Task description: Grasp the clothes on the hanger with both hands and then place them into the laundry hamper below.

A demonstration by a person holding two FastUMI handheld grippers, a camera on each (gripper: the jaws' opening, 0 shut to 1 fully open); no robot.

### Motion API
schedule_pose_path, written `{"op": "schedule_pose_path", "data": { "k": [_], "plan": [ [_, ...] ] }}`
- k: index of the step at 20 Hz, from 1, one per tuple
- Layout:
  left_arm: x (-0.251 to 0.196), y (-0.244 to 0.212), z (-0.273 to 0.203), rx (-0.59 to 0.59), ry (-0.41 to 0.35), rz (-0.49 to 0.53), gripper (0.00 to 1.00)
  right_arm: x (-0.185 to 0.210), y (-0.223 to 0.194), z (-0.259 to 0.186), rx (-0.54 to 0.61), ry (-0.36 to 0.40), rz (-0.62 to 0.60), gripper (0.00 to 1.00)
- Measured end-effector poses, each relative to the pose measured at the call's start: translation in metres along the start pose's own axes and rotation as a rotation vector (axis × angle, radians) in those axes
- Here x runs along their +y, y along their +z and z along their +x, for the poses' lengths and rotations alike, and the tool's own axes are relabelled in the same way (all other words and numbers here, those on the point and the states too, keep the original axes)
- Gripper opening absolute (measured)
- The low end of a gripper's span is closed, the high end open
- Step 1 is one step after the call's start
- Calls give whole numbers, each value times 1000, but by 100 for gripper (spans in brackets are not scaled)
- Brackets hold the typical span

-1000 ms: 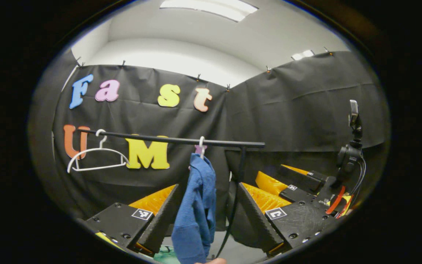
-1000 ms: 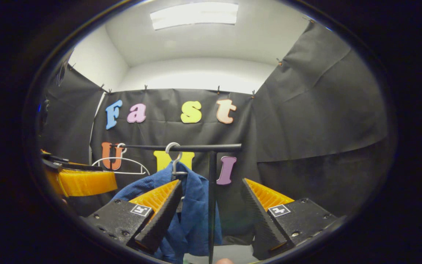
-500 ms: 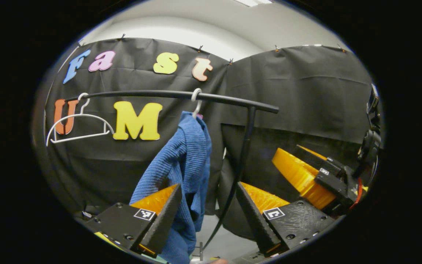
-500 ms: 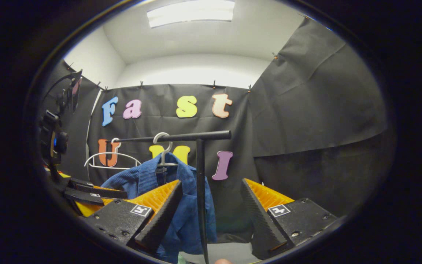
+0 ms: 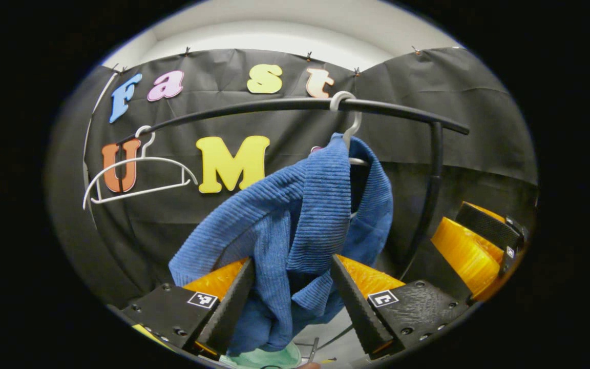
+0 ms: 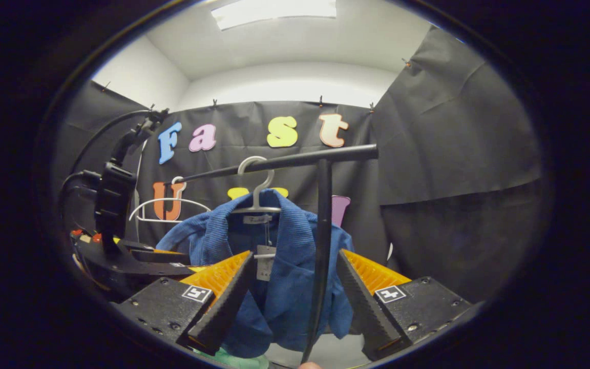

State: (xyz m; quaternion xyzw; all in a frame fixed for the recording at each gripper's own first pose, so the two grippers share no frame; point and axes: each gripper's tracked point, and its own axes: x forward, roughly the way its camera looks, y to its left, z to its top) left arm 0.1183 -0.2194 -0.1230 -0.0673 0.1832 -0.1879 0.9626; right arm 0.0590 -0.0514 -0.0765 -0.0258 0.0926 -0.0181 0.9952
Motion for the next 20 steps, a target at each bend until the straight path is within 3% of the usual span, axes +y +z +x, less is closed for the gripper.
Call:
{"op": "schedule_pose_path", "data": {
  "k": [3, 5, 9, 12, 18, 19, 20],
  "plan": [
    [6, 5, 17, -11, 33, 4, 88, -1, -8, 8, 19, -3, 2, 100],
    [20, 8, 24, -23, 80, -38, 95, -2, -11, 11, 26, -18, 7, 100],
    [12, 23, 35, -64, 50, -114, 91, 1, -18, 18, 36, -20, 6, 100],
    [20, 18, 39, -70, 73, -113, 97, 1, -19, 21, 42, -23, 1, 100],
    [52, 27, 34, -91, 118, -95, 17, 24, -26, 50, 64, -87, -22, 100],
    [55, 28, 33, -93, 107, -84, 25, 26, -23, 52, 50, -98, -34, 100],
    [63, 31, 27, -100, 124, -74, 26, 30, -20, 57, 39, -105, -39, 100]
  ]
}}
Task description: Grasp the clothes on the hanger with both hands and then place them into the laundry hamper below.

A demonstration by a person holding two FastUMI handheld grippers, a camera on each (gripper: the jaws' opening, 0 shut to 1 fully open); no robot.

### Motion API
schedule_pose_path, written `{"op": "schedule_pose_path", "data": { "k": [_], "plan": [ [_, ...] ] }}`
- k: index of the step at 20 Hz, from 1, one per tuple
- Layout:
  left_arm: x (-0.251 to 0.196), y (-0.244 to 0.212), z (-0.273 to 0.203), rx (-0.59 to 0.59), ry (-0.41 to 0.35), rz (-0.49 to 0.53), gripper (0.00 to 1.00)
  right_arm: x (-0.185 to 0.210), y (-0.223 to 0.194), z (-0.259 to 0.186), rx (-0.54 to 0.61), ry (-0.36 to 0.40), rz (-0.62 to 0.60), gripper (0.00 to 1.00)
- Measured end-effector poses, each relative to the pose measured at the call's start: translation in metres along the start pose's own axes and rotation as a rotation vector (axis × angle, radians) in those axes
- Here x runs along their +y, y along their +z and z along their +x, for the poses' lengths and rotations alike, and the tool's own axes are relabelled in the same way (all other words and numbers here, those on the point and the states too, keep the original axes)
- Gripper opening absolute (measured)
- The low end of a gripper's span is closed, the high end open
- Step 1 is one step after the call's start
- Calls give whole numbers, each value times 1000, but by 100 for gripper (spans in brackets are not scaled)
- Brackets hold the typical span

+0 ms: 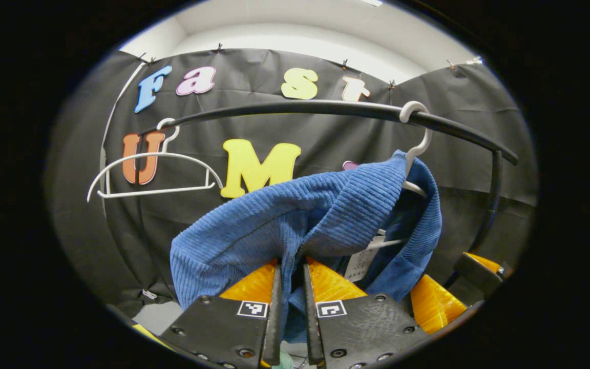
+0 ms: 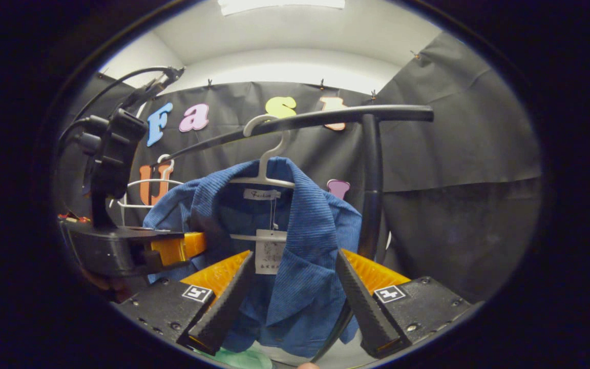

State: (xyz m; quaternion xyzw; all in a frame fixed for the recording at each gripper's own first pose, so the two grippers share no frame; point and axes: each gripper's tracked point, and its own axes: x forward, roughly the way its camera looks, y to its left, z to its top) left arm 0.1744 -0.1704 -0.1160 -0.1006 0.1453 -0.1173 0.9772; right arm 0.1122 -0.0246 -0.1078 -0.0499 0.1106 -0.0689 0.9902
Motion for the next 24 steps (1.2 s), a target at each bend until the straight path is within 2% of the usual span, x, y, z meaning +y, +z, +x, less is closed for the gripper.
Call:
{"op": "schedule_pose_path", "data": {
  "k": [1, 3, 6, 7, 9, 10, 11, 12, 13, 14, 16, 18, 19, 20, 22, 23, 24],
  "plan": [
    [0, 6, -5, -10, -9, 7, 2, 7, 2, 5, -2, -2, 8, 100],
    [13, 8, -5, -19, -25, 32, 11, 15, -6, 18, 28, -28, 19, 99],
    [27, 19, -10, -28, -36, 35, 11, 21, -12, 37, 74, -72, 76, 99],
    [31, 23, -13, -33, -38, 30, 7, 21, -12, 45, 82, -97, 85, 100],
    [46, 34, -18, -48, -19, 25, 11, 20, -13, 57, 91, -156, 85, 99],
    [53, 41, -21, -57, -10, 23, 6, 20, -15, 62, 92, -184, 88, 98],
    [60, 46, -22, -63, 0, 18, 6, 17, -16, 66, 93, -219, 89, 98],
    [64, 49, -22, -61, -8, 6, 11, 21, -20, 70, 107, -226, 93, 98],
    [66, 52, -22, -59, -11, 3, 6, 27, -26, 74, 126, -227, 96, 96],
    [69, 57, -26, -57, -6, 8, 11, 31, -29, 76, 141, -229, 90, 96],
    [77, 66, -32, -71, 7, 26, 2, 27, -32, 73, 146, -254, 79, 82],
    [83, 75, -33, -79, -4, 26, 11, 24, -34, 70, 160, -247, 104, 61],
    [84, 76, -34, -68, -20, 16, 6, 27, -37, 66, 168, -228, 121, 50],
    [85, 77, -37, -56, -33, 8, 10, 29, -35, 64, 177, -213, 139, 40],
    [87, 84, -43, -45, -53, 36, 6, 34, -32, 60, 202, -162, 173, 18],
    [93, 86, -44, -46, -52, 57, 11, 34, -30, 57, 210, -144, 188, 13],
    [94, 91, -48, -47, -64, 63, 6, 32, -26, 53, 214, -144, 191, 12]
  ]
}}
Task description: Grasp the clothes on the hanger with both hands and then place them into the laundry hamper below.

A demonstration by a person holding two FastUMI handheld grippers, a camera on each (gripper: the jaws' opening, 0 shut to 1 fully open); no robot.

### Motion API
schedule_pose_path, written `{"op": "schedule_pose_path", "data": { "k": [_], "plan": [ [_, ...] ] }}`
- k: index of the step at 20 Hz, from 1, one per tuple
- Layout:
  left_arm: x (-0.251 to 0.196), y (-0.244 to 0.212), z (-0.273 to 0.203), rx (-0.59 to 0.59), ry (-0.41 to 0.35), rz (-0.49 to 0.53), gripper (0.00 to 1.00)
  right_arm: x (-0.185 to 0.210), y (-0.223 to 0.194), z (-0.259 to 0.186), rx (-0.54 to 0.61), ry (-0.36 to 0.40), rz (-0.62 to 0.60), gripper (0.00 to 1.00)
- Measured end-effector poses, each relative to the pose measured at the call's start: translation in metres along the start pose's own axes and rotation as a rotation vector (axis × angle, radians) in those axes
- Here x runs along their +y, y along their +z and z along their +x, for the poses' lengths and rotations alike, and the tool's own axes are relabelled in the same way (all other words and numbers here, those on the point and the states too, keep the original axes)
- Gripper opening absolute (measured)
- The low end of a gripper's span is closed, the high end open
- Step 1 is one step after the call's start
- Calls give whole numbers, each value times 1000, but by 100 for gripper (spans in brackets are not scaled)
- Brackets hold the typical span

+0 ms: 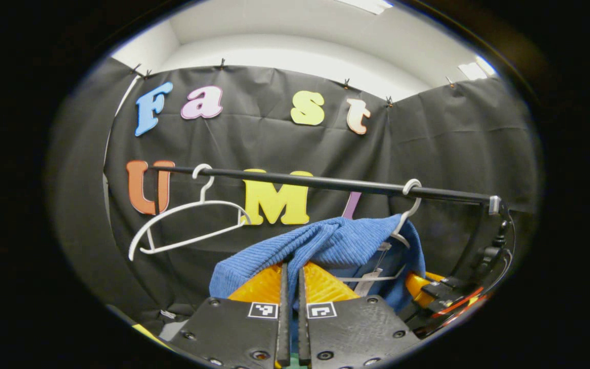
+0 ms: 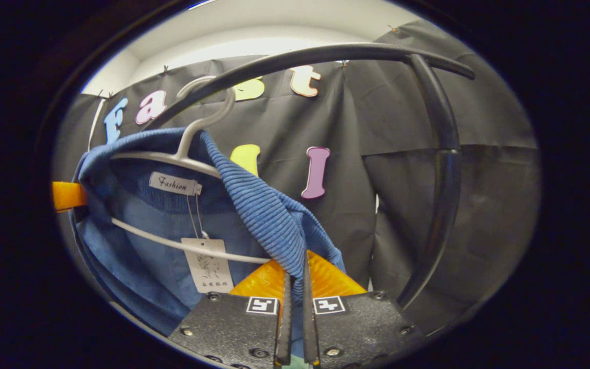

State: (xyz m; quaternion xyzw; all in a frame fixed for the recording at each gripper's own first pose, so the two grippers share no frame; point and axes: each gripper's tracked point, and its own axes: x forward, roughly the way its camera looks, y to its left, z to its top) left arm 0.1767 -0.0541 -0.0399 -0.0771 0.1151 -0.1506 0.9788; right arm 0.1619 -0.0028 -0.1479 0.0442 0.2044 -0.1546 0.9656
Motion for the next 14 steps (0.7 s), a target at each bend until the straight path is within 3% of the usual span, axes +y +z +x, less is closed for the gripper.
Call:
{"op": "schedule_pose_path", "data": {
  "k": [3, 4, 5, 6, 7, 10, 11, 14],
  "plan": [
    [11, 9, -2, -2, -4, 29, 11, -5, 6, -8, -14, -3, -17, 10],
    [13, 13, -4, -3, 5, 57, 7, -6, 8, -8, -14, -3, -14, 10],
    [13, 20, -3, -22, 9, 74, 11, -6, 10, -11, -15, -4, -11, 10],
    [13, 26, -13, -32, 10, 85, 0, -7, 15, -12, -21, -8, -14, 10],
    [12, 26, -6, -29, 7, 117, 7, -7, 17, -13, -23, -3, -18, 10],
    [17, 40, -14, -52, 33, 185, 2, -8, 24, -21, -32, 9, -3, 8],
    [14, 41, -12, -55, 9, 158, 7, -11, 25, -21, -35, 5, -13, 6],
    [5, 34, -13, -1, -104, -53, 0, -9, 25, -24, -38, -6, -19, 5]
  ]
}}
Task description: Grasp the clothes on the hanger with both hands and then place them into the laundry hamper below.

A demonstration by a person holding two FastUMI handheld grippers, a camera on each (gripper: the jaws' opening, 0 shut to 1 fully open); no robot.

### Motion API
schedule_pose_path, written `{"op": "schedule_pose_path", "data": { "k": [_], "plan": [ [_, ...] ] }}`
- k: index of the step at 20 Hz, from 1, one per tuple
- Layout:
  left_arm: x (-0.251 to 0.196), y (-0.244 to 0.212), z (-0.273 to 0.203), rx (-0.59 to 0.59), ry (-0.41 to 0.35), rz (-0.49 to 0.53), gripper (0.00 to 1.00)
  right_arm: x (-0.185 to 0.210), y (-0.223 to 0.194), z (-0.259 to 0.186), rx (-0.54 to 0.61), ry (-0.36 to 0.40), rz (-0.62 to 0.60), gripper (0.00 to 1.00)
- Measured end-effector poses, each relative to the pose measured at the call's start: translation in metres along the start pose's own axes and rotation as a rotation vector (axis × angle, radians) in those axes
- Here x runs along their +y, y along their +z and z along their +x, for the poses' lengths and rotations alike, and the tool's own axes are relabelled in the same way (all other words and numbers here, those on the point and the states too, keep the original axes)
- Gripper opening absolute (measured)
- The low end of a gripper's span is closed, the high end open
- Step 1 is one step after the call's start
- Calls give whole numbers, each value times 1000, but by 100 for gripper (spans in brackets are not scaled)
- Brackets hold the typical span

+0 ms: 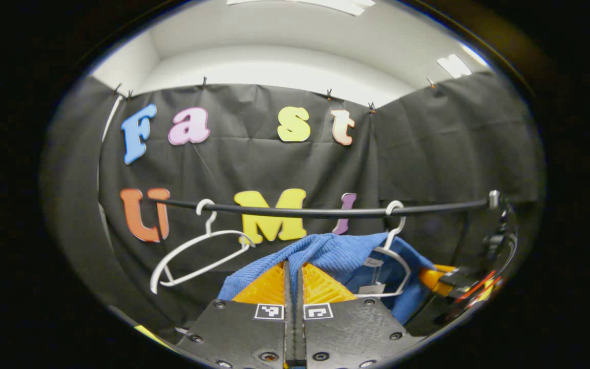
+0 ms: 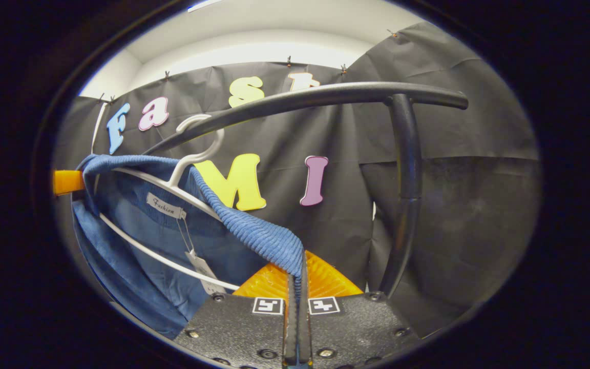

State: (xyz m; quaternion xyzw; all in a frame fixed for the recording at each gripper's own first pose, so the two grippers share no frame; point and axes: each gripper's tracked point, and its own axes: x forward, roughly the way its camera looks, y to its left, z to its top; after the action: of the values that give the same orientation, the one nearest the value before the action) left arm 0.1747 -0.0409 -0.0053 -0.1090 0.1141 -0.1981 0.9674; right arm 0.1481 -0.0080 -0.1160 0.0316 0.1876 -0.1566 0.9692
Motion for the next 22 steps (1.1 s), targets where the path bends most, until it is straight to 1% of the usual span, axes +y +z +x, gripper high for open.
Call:
{"op": "schedule_pose_path", "data": {
  "k": [1, 2, 4, 6, 7, 8, 10, 11, 12, 14, 15, 16, 18, 20, 22],
  "plan": [
    [6, -1, -1, 30, -17, -38, 0, -1, 3, -2, -6, -1, -7, 5],
    [15, 1, 4, 52, -7, -36, 4, -1, 7, -4, -23, -1, -20, 5],
    [28, 4, -3, 78, 74, 130, 5, 5, 11, -10, -49, -3, -61, 5],
    [22, 6, 0, 79, 97, 263, 5, 1, 15, -3, -66, -29, -100, 5],
    [18, 4, 2, 75, 90, 278, 2, 1, 16, 1, -61, -29, -90, 5],
    [18, -4, 3, 87, 85, 279, 0, -1, 17, 3, -56, -26, -76, 5],
    [25, -13, 8, 109, 103, 260, 0, 2, 18, 1, -59, -8, -63, 5],
    [24, -20, 12, 112, 110, 241, 5, 3, 17, -2, -64, -3, -65, 5],
    [20, -29, 10, 126, 110, 216, 5, 6, 18, -3, -67, 6, -64, 5],
    [15, -45, 10, 136, 109, 191, 2, 12, 16, -5, -66, 30, -64, 5],
    [10, -49, 11, 128, 109, 175, 14, 15, 14, -5, -64, 37, -68, 5],
    [2, -51, 15, 119, 102, 152, 13, 18, 14, -7, -65, 52, -72, 5],
    [-15, -54, 25, 93, 82, 123, 28, 17, 19, -9, -77, 55, -80, 5],
    [-34, -72, 31, 106, 62, 86, 43, 16, 22, -10, -80, 65, -79, 5],
    [-44, -83, 30, 105, 75, 91, 59, 10, 25, -9, -83, 59, -81, 5]
  ]
}}
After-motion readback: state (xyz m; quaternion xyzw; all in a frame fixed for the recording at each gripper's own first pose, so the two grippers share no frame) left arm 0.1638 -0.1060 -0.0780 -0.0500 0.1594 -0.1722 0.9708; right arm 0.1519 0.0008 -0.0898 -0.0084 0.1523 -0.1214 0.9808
